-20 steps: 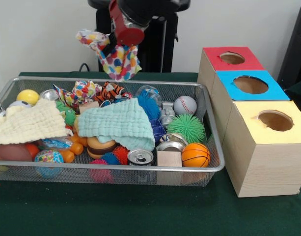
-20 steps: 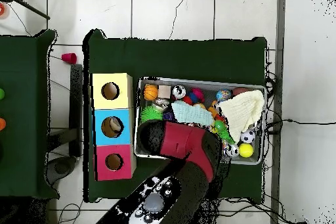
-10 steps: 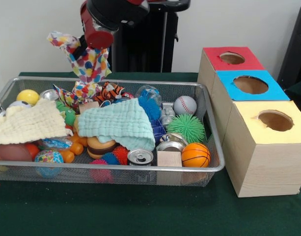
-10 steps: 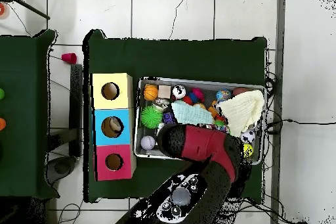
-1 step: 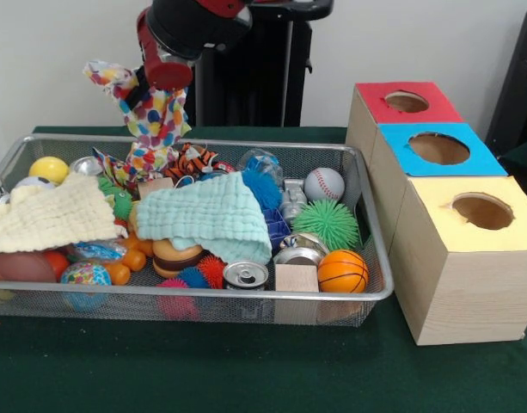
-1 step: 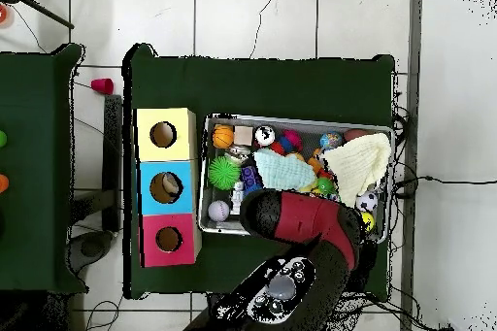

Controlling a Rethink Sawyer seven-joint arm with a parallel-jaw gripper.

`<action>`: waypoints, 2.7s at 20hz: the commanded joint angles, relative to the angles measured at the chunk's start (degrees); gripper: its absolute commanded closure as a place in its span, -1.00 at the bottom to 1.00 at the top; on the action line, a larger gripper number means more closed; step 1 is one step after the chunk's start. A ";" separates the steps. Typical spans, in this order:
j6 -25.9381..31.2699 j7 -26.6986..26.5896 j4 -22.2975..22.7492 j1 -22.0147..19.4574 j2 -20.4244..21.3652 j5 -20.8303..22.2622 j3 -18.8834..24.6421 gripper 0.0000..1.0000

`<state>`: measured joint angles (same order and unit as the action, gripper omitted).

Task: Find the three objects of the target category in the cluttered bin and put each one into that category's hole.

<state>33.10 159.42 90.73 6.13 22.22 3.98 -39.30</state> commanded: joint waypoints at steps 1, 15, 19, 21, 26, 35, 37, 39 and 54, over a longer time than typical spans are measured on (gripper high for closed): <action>-6.60 -2.37 4.51 -2.31 -1.44 2.78 10.58 -1.00; -6.28 -1.67 6.93 -4.06 2.09 1.19 14.41 -1.00; -2.80 -2.50 7.61 -4.81 5.04 0.01 16.84 -1.00; -2.15 -2.81 8.25 -5.69 6.36 -0.56 18.56 -1.00; -1.50 -0.55 10.44 -6.83 8.14 -2.75 22.57 -1.00; -0.17 3.72 10.76 -4.67 7.75 -4.63 22.98 -1.00; -0.65 4.56 11.22 -4.01 7.36 -5.24 23.30 -1.00; -0.37 5.72 11.59 -3.18 7.07 -6.09 23.37 -1.00; 3.52 11.25 10.63 3.55 1.61 -12.68 20.04 -1.00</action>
<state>28.59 159.42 98.38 8.42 27.96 -5.18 -22.39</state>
